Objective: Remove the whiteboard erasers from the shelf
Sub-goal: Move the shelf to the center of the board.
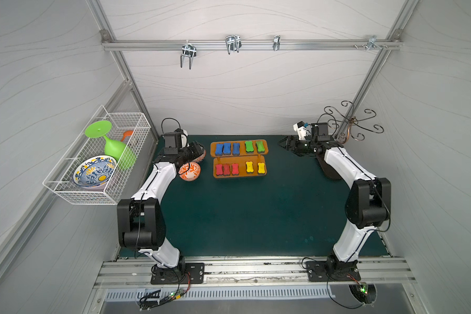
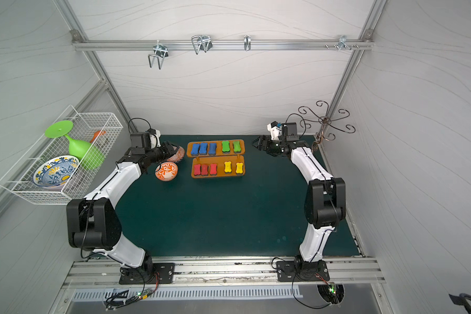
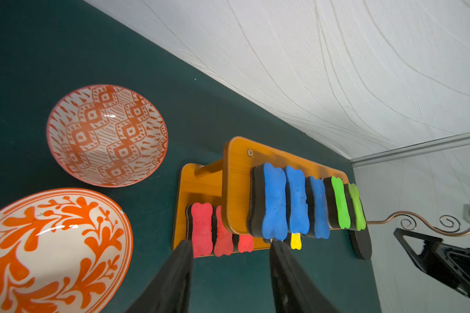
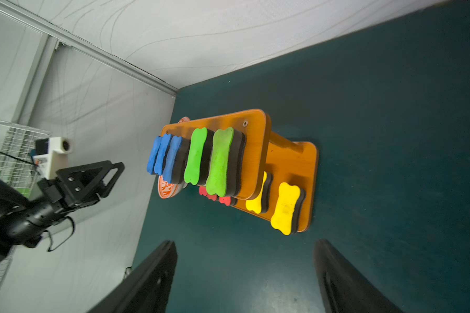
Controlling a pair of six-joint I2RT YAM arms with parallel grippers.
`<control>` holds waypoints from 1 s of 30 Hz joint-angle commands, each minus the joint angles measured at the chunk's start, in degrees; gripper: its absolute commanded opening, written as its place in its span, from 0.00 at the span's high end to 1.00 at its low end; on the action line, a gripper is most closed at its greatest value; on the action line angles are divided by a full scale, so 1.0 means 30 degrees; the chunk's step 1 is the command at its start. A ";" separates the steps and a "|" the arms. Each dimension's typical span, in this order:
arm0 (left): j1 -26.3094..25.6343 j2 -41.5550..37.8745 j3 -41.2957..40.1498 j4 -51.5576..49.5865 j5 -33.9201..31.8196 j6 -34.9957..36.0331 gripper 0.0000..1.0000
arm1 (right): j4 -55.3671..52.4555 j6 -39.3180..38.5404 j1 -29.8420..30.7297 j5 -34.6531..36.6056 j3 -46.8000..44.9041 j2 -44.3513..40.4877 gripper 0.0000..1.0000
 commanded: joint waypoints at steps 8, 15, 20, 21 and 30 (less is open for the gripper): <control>0.0243 0.2131 0.0925 0.3433 0.3035 -0.2055 0.54 | 0.0755 0.1362 0.0460 -0.0159 0.1835 0.1928 0.28; 0.0239 0.2499 0.0772 0.3943 0.3713 -0.2214 0.54 | 0.0632 0.2048 0.0820 -0.0186 0.3330 0.3576 0.34; 0.0243 0.2622 0.0329 0.4097 0.4104 -0.2161 0.53 | 0.0726 0.2300 0.1022 -0.0480 0.3598 0.4321 0.38; 0.0243 0.2707 0.0300 0.4174 0.4145 -0.2241 0.53 | 0.0719 0.2315 0.1107 -0.0510 0.3635 0.4477 0.38; 0.0087 0.3723 0.0404 0.4414 0.4588 -0.3216 0.54 | 0.1645 0.3645 0.1252 -0.1378 0.3901 0.5830 0.44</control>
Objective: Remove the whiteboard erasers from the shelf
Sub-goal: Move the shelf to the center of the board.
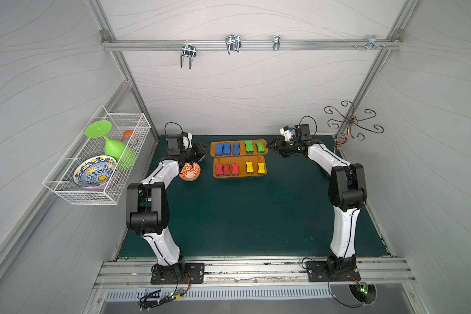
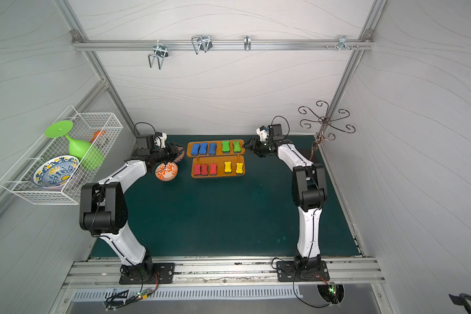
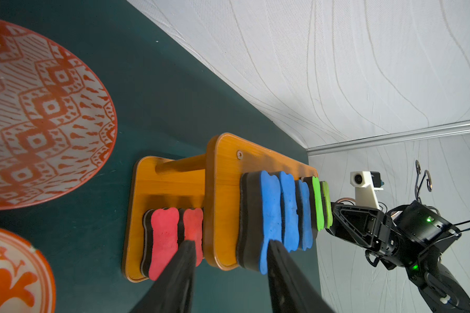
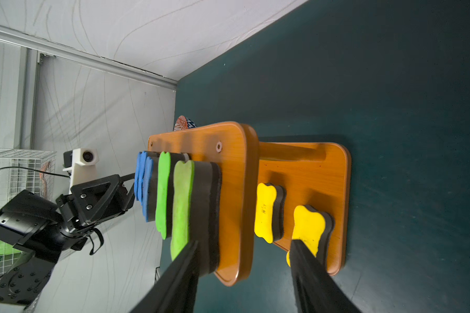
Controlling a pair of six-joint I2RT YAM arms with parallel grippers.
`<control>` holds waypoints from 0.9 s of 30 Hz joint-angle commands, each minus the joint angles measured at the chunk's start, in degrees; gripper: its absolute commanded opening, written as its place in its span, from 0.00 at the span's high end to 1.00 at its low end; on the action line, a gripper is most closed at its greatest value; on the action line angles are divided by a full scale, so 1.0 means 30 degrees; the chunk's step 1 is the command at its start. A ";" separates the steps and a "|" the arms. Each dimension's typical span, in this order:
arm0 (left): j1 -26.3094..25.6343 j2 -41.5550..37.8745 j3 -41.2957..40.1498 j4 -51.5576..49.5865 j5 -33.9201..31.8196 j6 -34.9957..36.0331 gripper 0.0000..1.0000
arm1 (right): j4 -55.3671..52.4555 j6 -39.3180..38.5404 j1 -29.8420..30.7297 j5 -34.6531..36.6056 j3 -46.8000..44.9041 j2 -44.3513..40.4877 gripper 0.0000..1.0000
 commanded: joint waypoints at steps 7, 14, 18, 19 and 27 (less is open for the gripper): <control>-0.0540 0.1049 0.0497 0.0685 0.0515 -0.0316 0.56 | 0.1162 0.1297 0.0137 -0.1163 0.0508 0.1038 0.47; -0.0540 0.1512 0.0825 0.0556 0.0599 -0.0390 0.68 | 0.1917 0.1929 0.0218 -0.1790 0.0423 0.1339 0.54; -0.0540 0.1659 0.0834 0.0557 0.0603 -0.0382 0.75 | 0.2187 0.2137 0.0314 -0.1983 0.0272 0.1416 0.60; -0.0554 0.1706 0.0856 0.0567 0.0629 -0.0418 0.77 | 0.2297 0.2219 0.0311 -0.2074 0.0188 0.1388 0.61; -0.0597 0.1965 0.0724 0.1283 0.0896 -0.1226 0.84 | 0.3010 0.2646 0.0314 -0.2323 -0.0729 0.0956 0.76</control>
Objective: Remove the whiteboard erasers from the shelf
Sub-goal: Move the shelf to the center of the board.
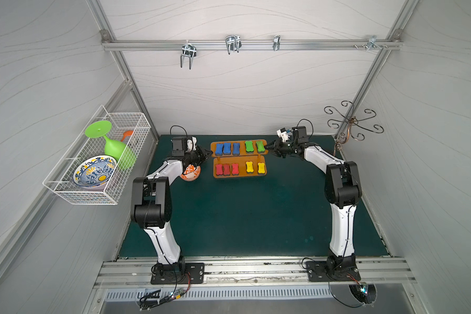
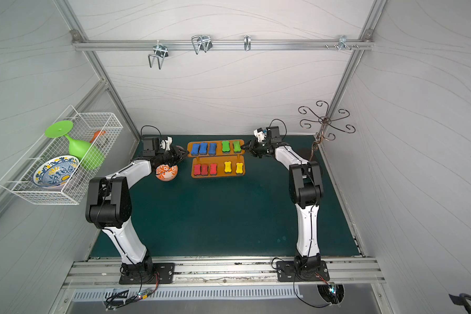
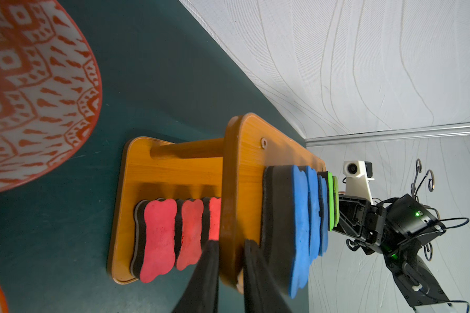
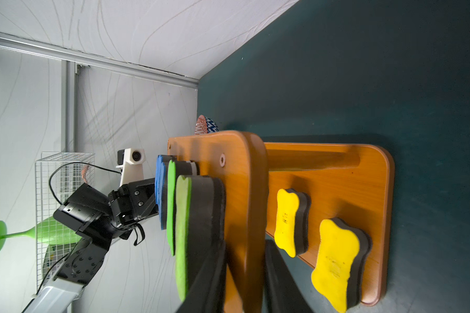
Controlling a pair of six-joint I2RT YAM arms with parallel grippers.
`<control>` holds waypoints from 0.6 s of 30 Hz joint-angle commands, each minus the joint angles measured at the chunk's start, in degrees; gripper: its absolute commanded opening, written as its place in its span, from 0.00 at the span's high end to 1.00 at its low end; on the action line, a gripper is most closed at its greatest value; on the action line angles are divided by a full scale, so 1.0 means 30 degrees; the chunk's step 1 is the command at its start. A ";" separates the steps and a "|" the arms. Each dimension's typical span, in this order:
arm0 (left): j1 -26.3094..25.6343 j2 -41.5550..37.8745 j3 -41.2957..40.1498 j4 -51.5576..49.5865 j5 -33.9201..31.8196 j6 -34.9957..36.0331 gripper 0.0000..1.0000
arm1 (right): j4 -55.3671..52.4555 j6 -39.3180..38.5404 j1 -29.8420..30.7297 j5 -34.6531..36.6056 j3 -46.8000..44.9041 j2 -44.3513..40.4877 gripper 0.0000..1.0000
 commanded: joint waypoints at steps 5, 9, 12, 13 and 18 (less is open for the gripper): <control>-0.0264 0.0516 0.0473 0.1257 0.0226 -0.0595 0.90 | 0.0278 0.0213 0.0056 -0.0082 -0.1049 -0.0564 0.81; -0.0348 0.0325 0.0302 0.1342 0.0314 -0.0958 0.95 | 0.0440 0.0484 0.0007 -0.0105 -0.1427 -0.0870 0.86; -0.0453 0.0060 0.0121 0.1521 0.0317 -0.1229 0.98 | 0.0465 0.0630 -0.0060 -0.0092 -0.1725 -0.1093 0.88; -0.0484 -0.0013 0.0118 0.1522 0.0314 -0.1288 0.99 | 0.0472 0.0687 -0.0096 -0.0103 -0.1835 -0.1194 0.88; -0.0818 -0.0432 0.0026 0.1260 0.0342 -0.1378 1.00 | 0.0141 0.0803 -0.0179 0.0033 -0.2417 -0.1862 0.91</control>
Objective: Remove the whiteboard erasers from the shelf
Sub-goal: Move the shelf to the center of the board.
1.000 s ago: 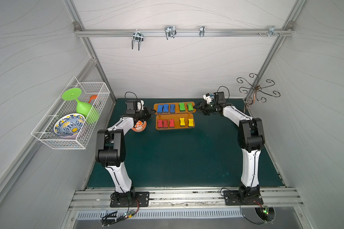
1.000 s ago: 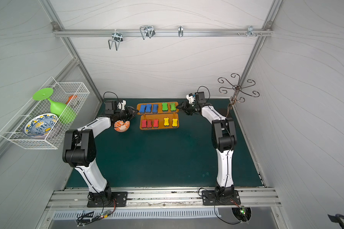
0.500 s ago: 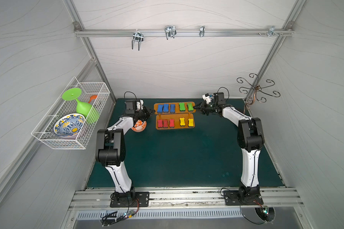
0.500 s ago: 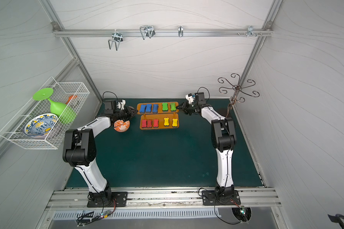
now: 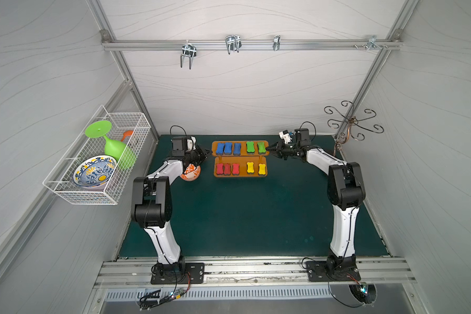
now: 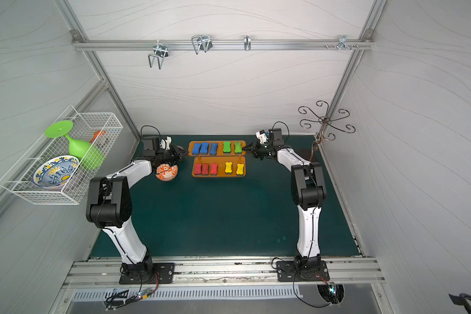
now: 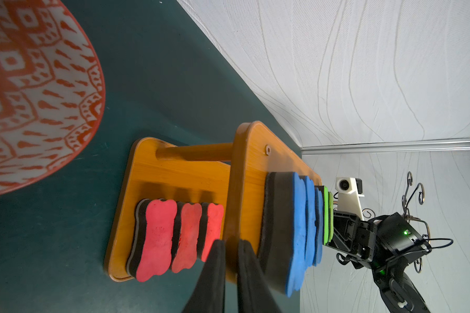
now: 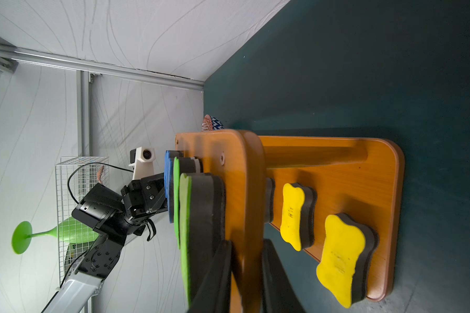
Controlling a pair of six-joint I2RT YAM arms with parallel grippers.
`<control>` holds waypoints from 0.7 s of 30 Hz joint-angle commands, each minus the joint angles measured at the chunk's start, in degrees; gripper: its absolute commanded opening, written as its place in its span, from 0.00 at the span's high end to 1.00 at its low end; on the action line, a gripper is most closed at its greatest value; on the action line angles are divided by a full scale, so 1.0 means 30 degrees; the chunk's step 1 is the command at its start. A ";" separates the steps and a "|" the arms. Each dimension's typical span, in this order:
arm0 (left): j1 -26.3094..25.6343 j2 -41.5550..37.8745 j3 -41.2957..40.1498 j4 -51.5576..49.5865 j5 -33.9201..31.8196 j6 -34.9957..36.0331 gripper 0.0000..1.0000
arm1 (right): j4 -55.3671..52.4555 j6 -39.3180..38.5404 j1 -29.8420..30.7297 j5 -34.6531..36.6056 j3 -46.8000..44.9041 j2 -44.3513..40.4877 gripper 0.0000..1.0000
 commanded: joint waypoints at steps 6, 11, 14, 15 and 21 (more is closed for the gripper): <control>-0.1055 -0.1326 -0.0755 0.0593 0.0679 -0.0217 1.00 | -0.1261 -0.0499 -0.0242 0.0428 -0.1666 -0.1657 0.92; -0.0958 -0.1952 -0.1114 0.0382 0.0526 0.0079 0.93 | -0.1263 -0.0799 -0.0410 0.0418 -0.2735 -0.2457 0.92; -0.0714 -0.1755 -0.0859 0.1027 0.1157 -0.0250 0.80 | -0.1371 -0.0958 -0.0498 0.0386 -0.3011 -0.2743 0.92; -0.0704 -0.1563 -0.0625 0.1209 0.1406 -0.0376 0.77 | -0.1406 -0.1024 -0.0502 0.0384 -0.3071 -0.2797 0.92; -0.0646 -0.0780 0.0271 0.1443 0.1810 -0.0421 0.64 | -0.1466 -0.1235 -0.0587 0.0333 -0.3367 -0.3004 0.92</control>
